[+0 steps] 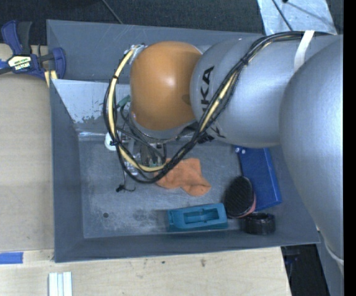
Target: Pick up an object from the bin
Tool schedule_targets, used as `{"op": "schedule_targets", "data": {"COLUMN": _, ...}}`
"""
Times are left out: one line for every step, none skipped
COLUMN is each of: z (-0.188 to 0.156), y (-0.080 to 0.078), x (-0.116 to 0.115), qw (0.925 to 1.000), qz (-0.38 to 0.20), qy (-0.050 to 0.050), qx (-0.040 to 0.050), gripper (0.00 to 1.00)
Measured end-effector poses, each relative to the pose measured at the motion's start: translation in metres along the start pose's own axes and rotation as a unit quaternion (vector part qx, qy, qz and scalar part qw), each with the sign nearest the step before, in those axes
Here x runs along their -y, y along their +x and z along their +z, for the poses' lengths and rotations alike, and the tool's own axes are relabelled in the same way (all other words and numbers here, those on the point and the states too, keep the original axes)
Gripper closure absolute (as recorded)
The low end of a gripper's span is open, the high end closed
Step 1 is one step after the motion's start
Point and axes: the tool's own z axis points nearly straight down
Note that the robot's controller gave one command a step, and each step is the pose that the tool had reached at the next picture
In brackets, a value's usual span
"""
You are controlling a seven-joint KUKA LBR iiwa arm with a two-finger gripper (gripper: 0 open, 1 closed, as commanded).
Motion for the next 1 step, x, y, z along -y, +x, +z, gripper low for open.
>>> {"op": "schedule_targets", "data": {"z": -0.0017, "y": 0.0001, "x": 0.0004, "qw": 1.0000, "qz": 0.001, "qy": 0.000, "qx": 0.0007, "gripper": 0.00}}
